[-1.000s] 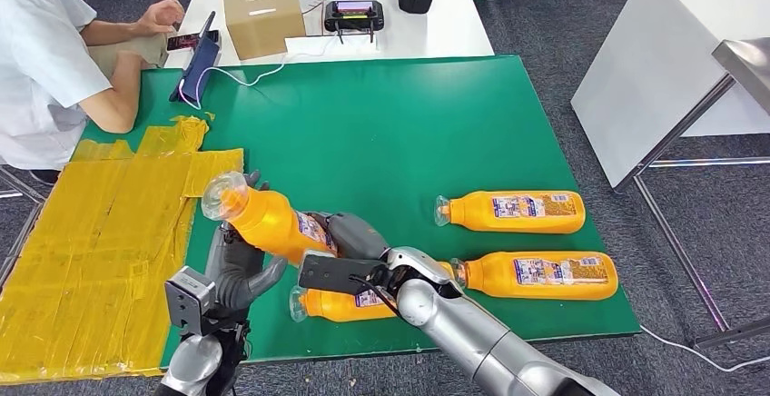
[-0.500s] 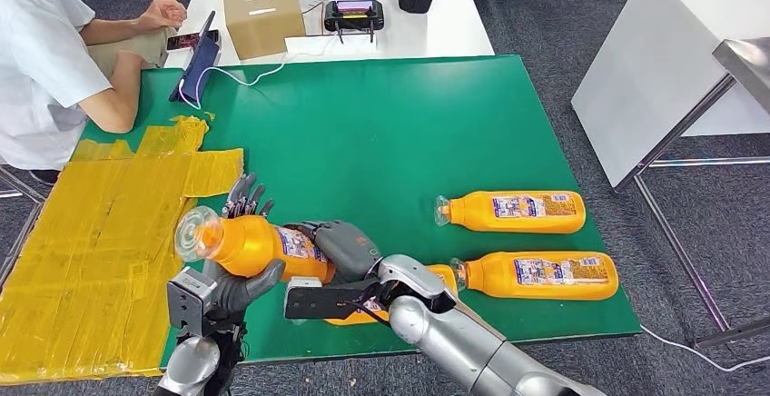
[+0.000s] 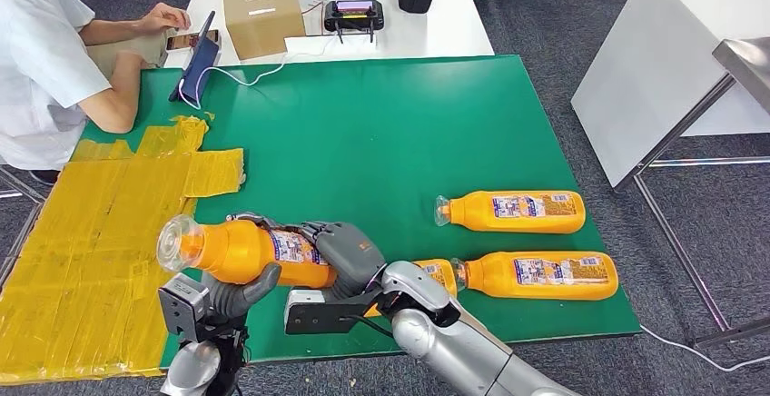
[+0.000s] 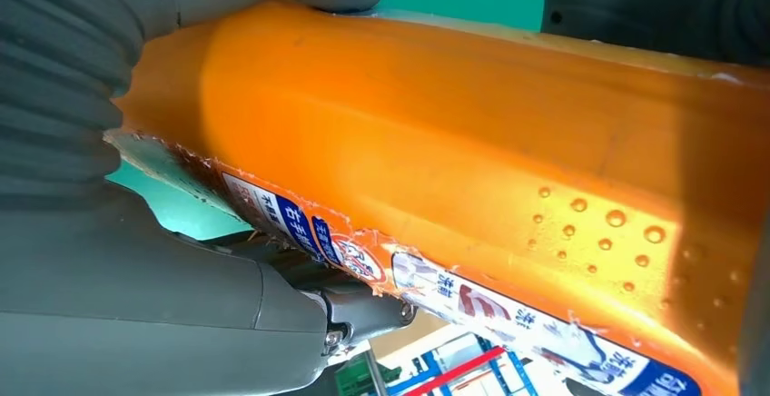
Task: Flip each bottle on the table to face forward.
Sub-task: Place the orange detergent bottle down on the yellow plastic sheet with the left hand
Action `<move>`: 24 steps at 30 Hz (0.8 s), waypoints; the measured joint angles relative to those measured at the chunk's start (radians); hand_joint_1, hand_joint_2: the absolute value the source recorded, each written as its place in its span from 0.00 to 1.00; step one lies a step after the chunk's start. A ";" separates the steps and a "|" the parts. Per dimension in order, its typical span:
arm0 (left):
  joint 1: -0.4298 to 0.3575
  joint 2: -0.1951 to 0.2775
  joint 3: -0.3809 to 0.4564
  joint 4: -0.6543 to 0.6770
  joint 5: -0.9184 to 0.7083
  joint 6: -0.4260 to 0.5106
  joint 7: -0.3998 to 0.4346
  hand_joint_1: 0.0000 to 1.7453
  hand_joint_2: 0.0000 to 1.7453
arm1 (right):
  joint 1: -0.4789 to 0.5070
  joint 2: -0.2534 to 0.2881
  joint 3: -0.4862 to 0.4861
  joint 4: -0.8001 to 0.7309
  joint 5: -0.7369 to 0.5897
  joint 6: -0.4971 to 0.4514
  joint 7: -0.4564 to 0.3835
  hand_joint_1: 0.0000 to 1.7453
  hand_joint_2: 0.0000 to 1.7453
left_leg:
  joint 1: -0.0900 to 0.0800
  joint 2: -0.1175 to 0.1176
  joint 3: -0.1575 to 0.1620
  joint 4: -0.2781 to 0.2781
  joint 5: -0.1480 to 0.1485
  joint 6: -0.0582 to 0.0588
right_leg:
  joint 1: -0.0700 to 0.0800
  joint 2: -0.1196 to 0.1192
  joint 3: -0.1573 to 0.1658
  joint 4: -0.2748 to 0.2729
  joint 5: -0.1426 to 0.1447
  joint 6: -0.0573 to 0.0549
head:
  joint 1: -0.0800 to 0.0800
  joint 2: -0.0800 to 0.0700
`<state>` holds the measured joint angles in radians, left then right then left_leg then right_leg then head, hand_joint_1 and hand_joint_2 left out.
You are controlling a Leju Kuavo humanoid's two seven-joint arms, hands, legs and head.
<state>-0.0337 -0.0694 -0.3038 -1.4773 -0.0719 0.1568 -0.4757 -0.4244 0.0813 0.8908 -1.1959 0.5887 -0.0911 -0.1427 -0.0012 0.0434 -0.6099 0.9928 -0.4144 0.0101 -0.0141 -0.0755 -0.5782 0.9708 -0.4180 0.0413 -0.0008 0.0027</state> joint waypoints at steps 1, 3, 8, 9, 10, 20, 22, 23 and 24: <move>0.000 -0.001 0.000 0.000 0.000 0.000 0.000 1.00 1.00 | 0.001 0.000 0.000 -0.001 0.000 0.000 0.000 1.00 1.00 | 0.000 0.000 0.000 0.000 0.000 0.000 | 0.000 0.000 0.000 0.000 0.000 0.000 | 0.000 0.000; 0.000 -0.002 0.002 -0.002 0.001 0.000 0.000 1.00 1.00 | 0.002 0.000 0.000 -0.003 0.000 0.000 0.000 1.00 1.00 | 0.000 0.000 0.000 0.000 0.000 0.000 | 0.000 0.000 0.000 0.000 0.000 0.000 | 0.000 0.000; 0.005 -0.007 0.009 -0.007 0.016 -0.001 -0.006 1.00 1.00 | 0.003 0.001 0.000 -0.004 -0.005 0.000 -0.002 0.75 1.00 | 0.000 0.000 0.000 0.000 0.000 0.000 | 0.000 0.000 0.000 0.000 0.000 0.000 | 0.000 0.000; 0.007 -0.008 0.010 -0.010 0.019 -0.001 -0.008 1.00 1.00 | 0.003 0.001 0.000 -0.004 -0.008 -0.002 -0.003 0.50 1.00 | 0.000 0.000 0.000 0.000 0.000 0.000 | 0.000 0.000 0.000 0.000 0.000 0.000 | 0.000 0.000; 0.009 -0.009 0.012 -0.014 0.022 0.000 -0.010 1.00 1.00 | 0.004 0.001 0.000 -0.004 -0.011 -0.004 -0.005 0.25 1.00 | 0.000 0.000 0.000 0.000 0.000 0.000 | 0.000 0.000 0.000 0.000 0.000 0.000 | 0.000 0.000; -0.017 0.011 0.037 -0.100 -0.231 0.196 0.020 1.00 1.00 | 0.133 -0.016 -0.099 -0.160 -0.091 -0.201 -0.114 0.00 1.00 | 0.000 -0.001 0.000 0.000 0.000 0.000 | 0.000 -0.001 -0.001 0.000 0.000 0.000 | 0.000 0.000; -0.032 0.024 0.041 -0.105 -0.369 0.268 0.054 1.00 1.00 | 0.183 -0.027 -0.148 -0.231 -0.111 -0.247 -0.160 0.00 1.00 | 0.000 -0.001 0.000 0.000 0.000 0.000 | 0.000 -0.001 -0.001 0.000 0.000 0.000 | 0.000 0.000; -0.040 0.031 0.041 -0.105 -0.427 0.296 0.069 1.00 1.00 | 0.209 -0.033 -0.173 -0.268 -0.121 -0.267 -0.185 0.00 1.00 | 0.000 -0.001 0.000 0.000 0.000 0.000 | 0.000 -0.001 -0.001 0.000 0.000 0.000 | 0.000 0.000; -0.050 0.037 0.041 -0.104 -0.471 0.317 0.083 1.00 1.00 | 0.233 -0.038 -0.198 -0.305 -0.130 -0.284 -0.210 0.00 1.00 | 0.000 -0.001 0.000 0.000 0.000 0.000 | 0.000 -0.001 -0.001 0.000 0.000 0.000 | 0.000 0.000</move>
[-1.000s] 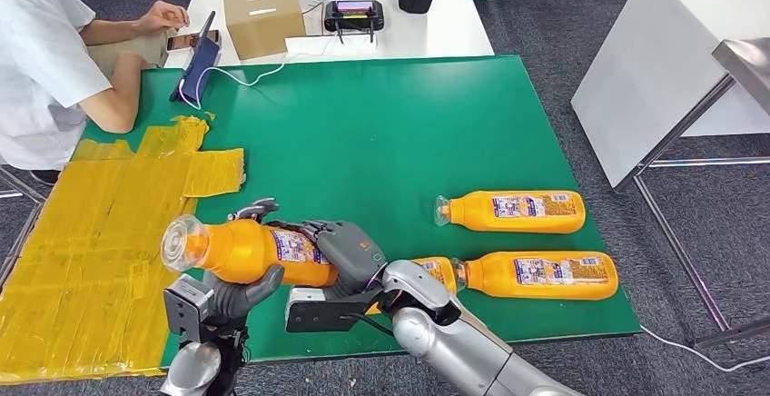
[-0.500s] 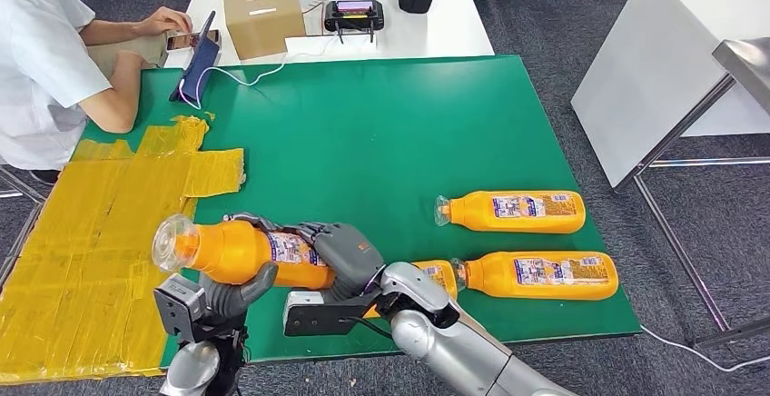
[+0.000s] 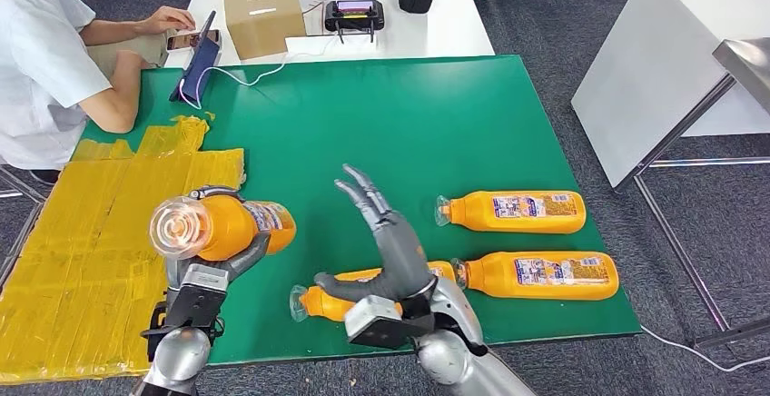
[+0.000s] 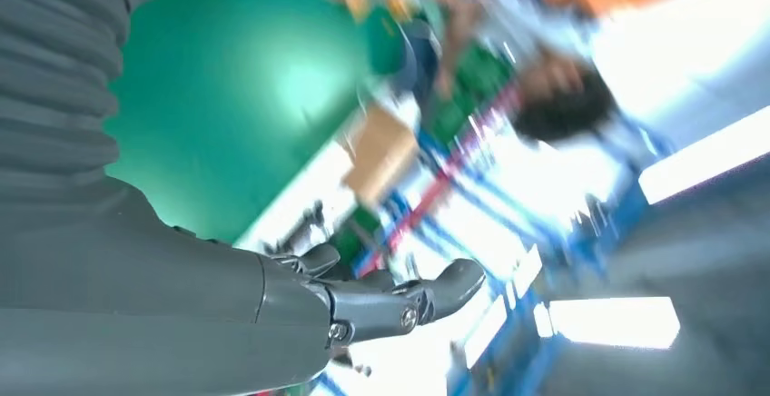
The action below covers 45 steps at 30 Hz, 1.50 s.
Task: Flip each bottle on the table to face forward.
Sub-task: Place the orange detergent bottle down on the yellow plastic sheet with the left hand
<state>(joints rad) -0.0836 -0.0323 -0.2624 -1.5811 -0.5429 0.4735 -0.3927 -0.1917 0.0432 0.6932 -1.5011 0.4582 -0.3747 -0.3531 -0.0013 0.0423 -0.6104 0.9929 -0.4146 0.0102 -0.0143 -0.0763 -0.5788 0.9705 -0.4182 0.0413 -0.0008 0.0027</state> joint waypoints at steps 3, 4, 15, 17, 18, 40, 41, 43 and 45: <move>-0.034 0.018 0.001 0.012 -0.153 0.047 0.054 1.00 1.00 | 0.059 -0.013 -0.056 -0.090 -0.005 -0.027 -0.046 0.00 1.00 | 0.000 0.000 0.000 0.000 0.000 0.000 | 0.000 0.000 0.000 0.000 0.000 0.000 | 0.000 0.000; -0.048 0.026 0.000 0.023 -0.248 0.057 0.090 1.00 1.00 | 0.076 -0.018 -0.071 -0.116 -0.002 -0.032 -0.054 0.00 1.00 | 0.000 0.000 0.000 0.000 0.000 0.000 | 0.000 0.000 0.000 0.000 0.000 0.000 | 0.000 0.000; -0.210 0.109 -0.029 0.244 -0.841 0.019 0.358 1.00 1.00 | 0.163 -0.035 -0.188 -0.271 -0.076 0.003 -0.103 0.00 1.00 | 0.000 0.002 0.001 0.000 0.001 0.000 | 0.000 0.001 0.000 0.000 0.001 0.000 | 0.000 0.000; -0.225 0.115 -0.036 0.267 -0.883 -0.011 0.390 1.00 1.00 | 0.166 -0.034 -0.196 -0.279 -0.086 0.006 -0.108 0.00 1.00 | 0.000 0.002 0.001 0.000 0.000 0.000 | 0.000 0.001 0.000 0.000 0.000 0.000 | 0.000 0.000; -0.240 0.121 -0.047 0.285 -0.924 -0.041 0.425 1.00 1.00 | 0.167 -0.034 -0.200 -0.284 -0.094 0.007 -0.112 0.00 1.00 | 0.000 0.001 0.001 0.000 0.000 0.000 | 0.000 0.001 0.000 0.000 0.000 0.000 | 0.000 0.000; -0.618 0.163 -0.095 1.087 -1.016 -0.262 0.807 0.89 1.00 | 0.138 -0.008 -0.242 -0.278 -0.041 0.021 -0.068 0.00 1.00 | 0.000 0.001 0.000 0.000 0.001 -0.001 | 0.000 0.001 0.000 0.001 0.001 0.000 | 0.000 0.000; -0.621 0.164 -0.090 1.097 -1.016 -0.264 0.808 0.65 1.00 | 0.135 -0.008 -0.242 -0.273 -0.039 0.022 -0.065 0.00 1.00 | 0.000 0.001 0.000 0.000 0.001 -0.001 | 0.000 0.001 0.001 0.001 0.001 0.000 | 0.000 0.000; -0.628 0.165 -0.083 1.112 -1.016 -0.264 0.809 0.15 1.00 | 0.132 -0.008 -0.241 -0.266 -0.036 0.023 -0.063 0.00 1.00 | 0.000 0.000 0.000 0.000 0.001 -0.001 | 0.000 0.000 0.001 0.001 0.001 0.000 | 0.000 0.000; -0.633 0.166 -0.076 1.122 -1.016 -0.264 0.809 0.00 1.00 | 0.129 -0.009 -0.240 -0.259 -0.018 0.024 -0.049 0.00 1.00 | 0.000 0.000 0.001 0.000 0.001 -0.001 | 0.000 0.000 0.001 0.001 0.001 0.000 | 0.000 0.000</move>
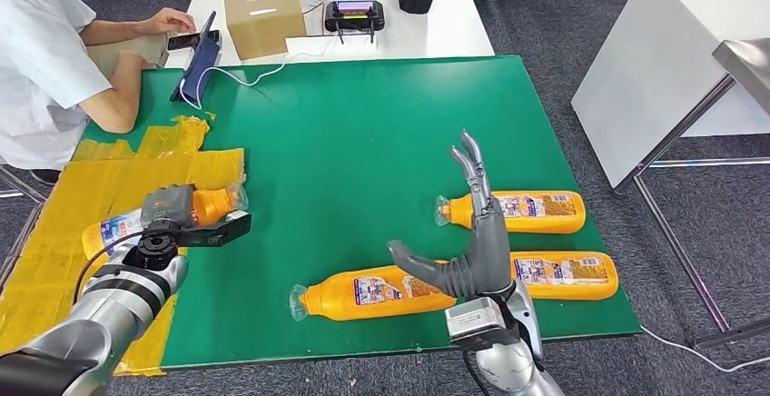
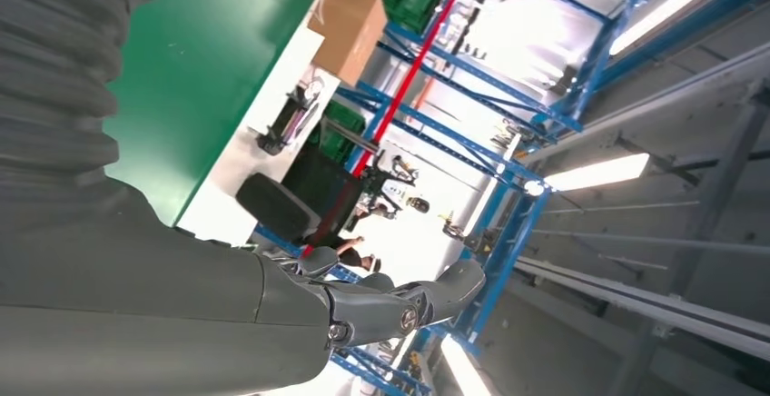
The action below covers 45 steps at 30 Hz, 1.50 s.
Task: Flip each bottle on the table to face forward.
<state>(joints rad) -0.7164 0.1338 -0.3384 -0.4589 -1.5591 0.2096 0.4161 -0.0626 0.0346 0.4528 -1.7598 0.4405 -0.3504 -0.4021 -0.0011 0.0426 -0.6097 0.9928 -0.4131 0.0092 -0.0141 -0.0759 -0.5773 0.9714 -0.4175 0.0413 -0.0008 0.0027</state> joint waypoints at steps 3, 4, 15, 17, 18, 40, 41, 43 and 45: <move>-0.001 0.000 0.014 0.009 0.010 0.006 -0.015 0.00 1.00 | -0.013 -0.008 0.005 0.027 0.089 0.026 0.076 0.00 1.00 | 0.000 0.000 0.001 0.000 0.000 0.000 | 0.000 0.000 0.001 0.000 0.000 0.000 | 0.000 0.000; 0.001 0.000 0.021 0.011 0.018 0.009 -0.026 0.00 1.00 | -0.019 -0.013 0.008 0.042 0.125 0.042 0.107 0.00 1.00 | 0.000 0.000 0.001 0.000 0.000 0.000 | 0.000 0.000 0.001 0.000 0.000 0.000 | 0.000 0.000; 0.020 -0.008 0.109 0.011 0.133 0.022 -0.180 0.00 1.00 | -0.044 -0.060 0.013 0.189 0.246 0.124 0.196 0.00 1.00 | 0.000 -0.001 0.004 0.000 0.000 0.000 | 0.000 -0.001 0.004 0.000 0.000 0.000 | 0.000 0.000; 0.025 -0.010 0.122 0.007 0.160 0.043 -0.208 0.00 1.00 | -0.047 -0.064 0.013 0.199 0.264 0.136 0.208 0.00 1.00 | 0.000 -0.001 0.005 0.000 0.000 0.000 | 0.000 -0.001 0.004 0.000 0.000 0.000 | 0.000 0.000; 0.030 -0.011 0.130 0.003 0.180 0.062 -0.229 0.00 1.00 | -0.048 -0.067 0.013 0.205 0.275 0.141 0.214 0.00 1.00 | 0.000 -0.001 0.005 0.000 0.000 0.000 | 0.000 -0.001 0.005 0.000 0.000 0.000 | 0.000 0.000; 0.498 -0.331 0.422 -0.883 0.837 0.496 -1.083 0.00 1.00 | -0.130 -0.143 0.250 0.442 0.395 0.255 0.256 0.00 1.00 | -0.003 0.001 0.000 0.000 0.000 0.001 | -0.002 0.001 -0.001 0.000 0.000 0.000 | 0.000 0.000; 0.508 -0.338 0.416 -0.908 0.863 0.496 -1.083 0.00 1.00 | -0.144 -0.140 0.268 0.466 0.402 0.255 0.270 0.00 1.00 | -0.003 0.001 0.000 0.000 0.000 0.001 | -0.002 0.000 -0.001 0.000 0.000 0.000 | 0.000 0.000; 0.526 -0.345 0.401 -0.948 0.891 0.495 -1.081 0.00 1.00 | -0.168 -0.132 0.298 0.514 0.434 0.245 0.309 0.00 1.00 | -0.003 0.001 0.000 0.000 0.000 0.001 | -0.002 0.000 -0.001 0.000 0.000 0.000 | 0.000 0.000; 0.541 -0.350 0.385 -0.981 0.907 0.494 -1.081 0.00 1.00 | -0.189 -0.122 0.322 0.558 0.491 0.225 0.362 0.00 1.00 | -0.003 0.001 0.000 0.000 0.000 0.001 | -0.002 0.000 -0.001 0.000 0.000 0.001 | 0.000 0.000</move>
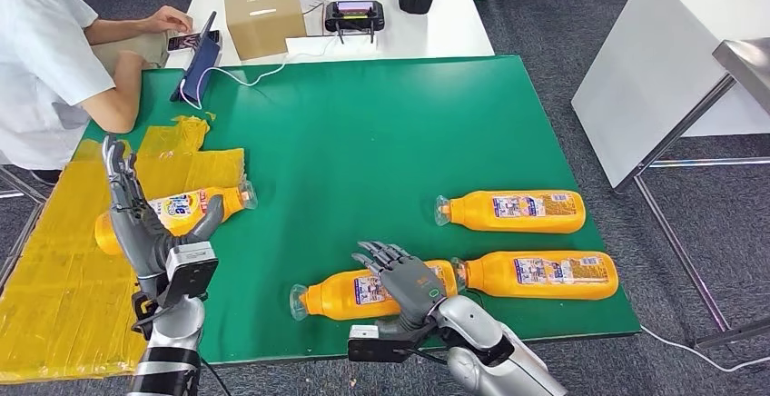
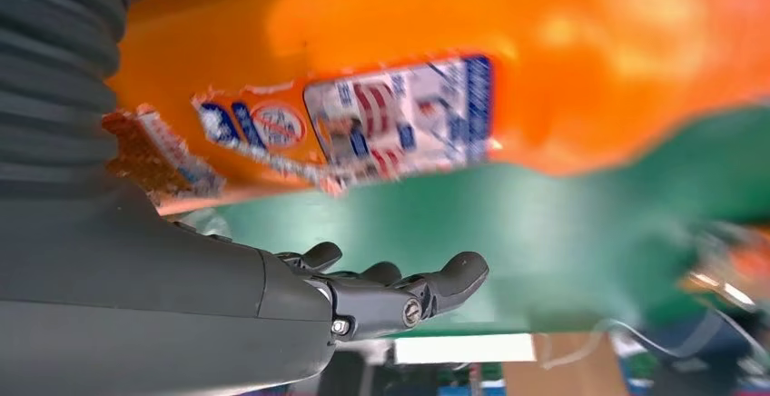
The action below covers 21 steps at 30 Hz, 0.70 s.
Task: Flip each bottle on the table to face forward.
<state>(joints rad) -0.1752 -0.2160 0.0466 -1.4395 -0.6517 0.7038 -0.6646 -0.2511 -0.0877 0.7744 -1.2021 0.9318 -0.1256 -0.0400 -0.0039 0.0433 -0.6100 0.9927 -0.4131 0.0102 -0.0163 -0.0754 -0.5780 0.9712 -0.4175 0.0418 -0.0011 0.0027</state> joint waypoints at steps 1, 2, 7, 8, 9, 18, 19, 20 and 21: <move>0.007 -0.002 -0.005 -0.015 0.004 0.000 -0.001 0.00 1.00 | -0.010 0.005 0.011 0.020 0.033 -0.011 0.030 0.00 1.00 | 0.000 0.000 0.000 0.000 0.000 0.000 | 0.000 0.000 0.000 0.000 0.000 0.000 | 0.000 0.000; 0.015 -0.004 -0.009 -0.029 0.005 0.000 -0.002 0.00 1.00 | -0.019 0.012 0.021 0.039 0.065 -0.021 0.062 0.00 1.00 | 0.000 0.000 0.000 0.000 0.000 0.000 | 0.000 0.000 0.000 0.000 0.000 0.000 | 0.000 0.000; 0.051 -0.014 -0.023 -0.079 0.005 -0.001 -0.003 0.00 1.00 | -0.061 0.042 0.045 0.110 0.146 -0.032 0.157 0.00 1.00 | 0.000 0.000 0.000 0.000 0.000 0.000 | 0.000 0.000 0.000 0.000 0.000 0.000 | 0.000 0.000; 0.055 -0.014 -0.026 -0.083 0.007 -0.001 -0.003 0.00 1.00 | -0.067 0.046 0.047 0.119 0.152 -0.028 0.164 0.00 1.00 | 0.000 0.000 0.000 0.000 0.000 0.000 | 0.000 0.000 0.000 0.000 0.000 0.000 | 0.000 0.000; 0.059 -0.015 -0.029 -0.087 0.009 -0.001 -0.003 0.00 1.00 | -0.073 0.049 0.048 0.126 0.157 -0.023 0.170 0.00 1.00 | 0.000 0.000 0.001 0.000 0.000 0.000 | 0.000 0.000 0.000 0.000 0.000 0.000 | 0.000 0.000; 0.069 -0.019 -0.037 -0.097 0.037 -0.002 -0.002 0.00 1.00 | -0.097 0.072 0.053 0.182 0.173 0.014 0.183 0.89 1.00 | 0.000 0.000 0.003 0.000 0.000 0.000 | 0.000 0.000 0.002 0.000 0.000 0.000 | 0.000 0.000; 0.070 -0.019 -0.037 -0.097 0.043 -0.002 -0.002 0.00 1.00 | -0.099 0.073 0.054 0.186 0.168 0.017 0.179 0.89 1.00 | 0.000 0.000 0.003 0.000 0.000 0.000 | 0.000 0.000 0.002 0.000 0.000 0.000 | 0.000 0.000; 0.070 -0.019 -0.038 -0.097 0.048 -0.002 -0.002 0.00 1.00 | -0.100 0.074 0.055 0.189 0.162 0.019 0.175 0.89 1.00 | 0.000 0.000 0.003 0.000 0.000 0.000 | 0.000 0.000 0.003 0.000 0.000 0.000 | 0.000 0.000; 0.070 -0.019 -0.039 -0.097 0.051 -0.002 -0.001 0.00 1.00 | -0.101 0.075 0.056 0.192 0.158 0.020 0.172 0.90 1.00 | 0.000 0.000 0.003 0.000 0.000 0.000 | 0.000 0.000 0.003 0.000 0.000 0.000 | 0.000 0.000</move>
<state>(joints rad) -0.1053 -0.2346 0.0077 -1.5362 -0.6010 0.7015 -0.6661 -0.3524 -0.0127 0.8304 -1.0105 1.0895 -0.1060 0.1316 -0.0039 0.0434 -0.6066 0.9927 -0.4130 0.0105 -0.0167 -0.0753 -0.5753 0.9709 -0.4172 0.0421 -0.0010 0.0027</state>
